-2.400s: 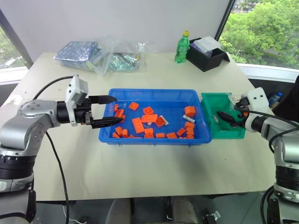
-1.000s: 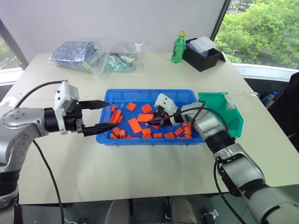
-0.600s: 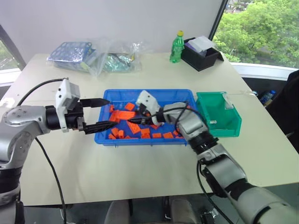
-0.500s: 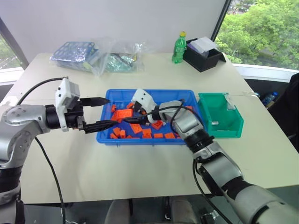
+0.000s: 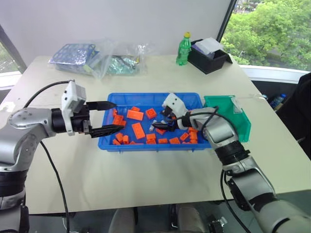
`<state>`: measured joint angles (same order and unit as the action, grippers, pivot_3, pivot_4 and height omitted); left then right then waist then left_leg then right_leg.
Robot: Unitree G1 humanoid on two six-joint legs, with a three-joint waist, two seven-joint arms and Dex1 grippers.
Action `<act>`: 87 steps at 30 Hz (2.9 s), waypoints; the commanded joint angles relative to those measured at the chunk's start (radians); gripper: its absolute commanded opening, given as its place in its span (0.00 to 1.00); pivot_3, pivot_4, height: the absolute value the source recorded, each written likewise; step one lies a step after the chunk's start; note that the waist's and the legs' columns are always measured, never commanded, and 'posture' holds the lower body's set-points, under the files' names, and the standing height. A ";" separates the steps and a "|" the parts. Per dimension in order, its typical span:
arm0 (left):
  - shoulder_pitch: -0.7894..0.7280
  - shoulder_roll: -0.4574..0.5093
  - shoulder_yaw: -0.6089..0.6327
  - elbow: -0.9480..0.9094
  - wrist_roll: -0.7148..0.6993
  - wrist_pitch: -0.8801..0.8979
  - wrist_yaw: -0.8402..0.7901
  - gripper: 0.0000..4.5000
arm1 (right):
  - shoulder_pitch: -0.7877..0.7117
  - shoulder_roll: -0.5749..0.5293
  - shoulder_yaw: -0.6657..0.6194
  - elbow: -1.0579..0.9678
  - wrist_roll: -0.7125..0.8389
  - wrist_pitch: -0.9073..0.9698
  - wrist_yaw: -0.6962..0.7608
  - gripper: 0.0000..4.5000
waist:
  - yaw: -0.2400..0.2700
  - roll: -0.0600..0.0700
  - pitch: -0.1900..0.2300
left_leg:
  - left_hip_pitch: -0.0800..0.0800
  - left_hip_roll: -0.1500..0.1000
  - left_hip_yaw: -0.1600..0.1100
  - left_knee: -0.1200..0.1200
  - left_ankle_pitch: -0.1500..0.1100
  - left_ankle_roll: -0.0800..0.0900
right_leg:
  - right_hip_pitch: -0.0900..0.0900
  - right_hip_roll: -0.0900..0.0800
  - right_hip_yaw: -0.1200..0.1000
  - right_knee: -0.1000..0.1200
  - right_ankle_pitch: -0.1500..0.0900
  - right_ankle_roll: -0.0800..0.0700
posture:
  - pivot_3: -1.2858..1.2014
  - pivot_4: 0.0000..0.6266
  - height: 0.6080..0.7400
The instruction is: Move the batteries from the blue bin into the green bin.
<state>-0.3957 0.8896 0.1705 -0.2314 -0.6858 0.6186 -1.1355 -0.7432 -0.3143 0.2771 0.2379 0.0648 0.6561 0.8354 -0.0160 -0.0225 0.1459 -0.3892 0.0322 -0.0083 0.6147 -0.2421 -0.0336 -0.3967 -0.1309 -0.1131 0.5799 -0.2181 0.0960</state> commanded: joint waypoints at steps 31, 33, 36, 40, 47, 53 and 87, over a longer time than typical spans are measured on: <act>-0.028 -0.008 0.005 -0.002 0.006 -0.018 -0.012 1.00 | -0.042 0.045 0.002 0.119 -0.052 -0.117 0.003 0.49 | 0.004 0.000 0.000 | 0.000 0.000 0.000 0.001 0.000 0.000 | 0.001 0.000 0.000 0.000 0.000 -0.001 | 0.52 0.24 0.87; -0.027 -0.010 -0.002 0.001 0.008 -0.020 -0.016 1.00 | -0.031 0.027 -0.051 0.033 -0.031 -0.078 -0.025 0.49 | 0.005 0.000 0.000 | 0.000 0.000 0.000 0.000 0.000 0.000 | 0.001 0.000 0.000 0.000 0.000 -0.001 | 0.52 0.24 0.87; -0.027 -0.018 -0.011 -0.004 0.001 -0.016 -0.023 1.00 | -0.002 -0.021 -0.185 -0.151 0.023 0.051 -0.088 0.49 | 0.009 0.000 0.000 | -0.001 0.000 0.000 0.001 0.000 0.000 | 0.001 0.000 0.000 -0.001 0.001 -0.002 | 0.52 0.24 0.87; -0.045 -0.036 -0.038 0.012 0.010 -0.023 -0.037 1.00 | 0.075 -0.128 -0.403 -0.387 0.089 0.243 -0.170 0.49 | 0.027 0.000 0.000 | -0.001 -0.001 0.000 0.001 0.000 0.000 | 0.001 -0.001 0.000 -0.001 0.002 -0.004 | 0.52 0.24 0.87; -0.105 -0.072 -0.088 0.070 0.036 -0.047 -0.066 1.00 | 0.251 -0.273 -0.627 -0.512 0.143 0.394 -0.238 0.49 | 0.029 -0.002 -0.001 | 0.000 0.000 0.001 0.001 0.000 0.000 | 0.001 -0.001 0.000 -0.003 -0.001 0.000 | 0.52 0.24 0.87; -0.142 -0.092 -0.112 0.106 0.054 -0.065 -0.083 1.00 | 0.332 -0.305 -0.638 -0.464 0.148 0.354 -0.275 0.76 | 0.022 -0.001 -0.001 | 0.000 0.000 0.003 0.000 0.000 0.000 | 0.000 -0.001 0.000 -0.002 0.000 -0.001 | 0.52 0.24 0.87; -0.061 -0.034 -0.015 -0.021 0.001 0.010 -0.027 1.00 | 0.059 -0.215 0.027 0.011 0.047 -0.162 0.105 0.98 | 0.025 -0.001 0.000 | -0.001 0.000 0.002 0.002 0.000 0.000 | 0.000 -0.001 0.000 -0.002 0.000 0.000 | 0.52 0.24 0.87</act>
<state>-0.4460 0.8428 0.1152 -0.2199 -0.6654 0.6292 -1.1697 -0.6578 -0.5348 0.3050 0.2495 0.1225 0.5283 0.9317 0.0091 -0.0231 0.1461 -0.3903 0.0320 -0.0063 0.6170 -0.2422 -0.0333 -0.3965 -0.1322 -0.1131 0.5777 -0.2185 0.0956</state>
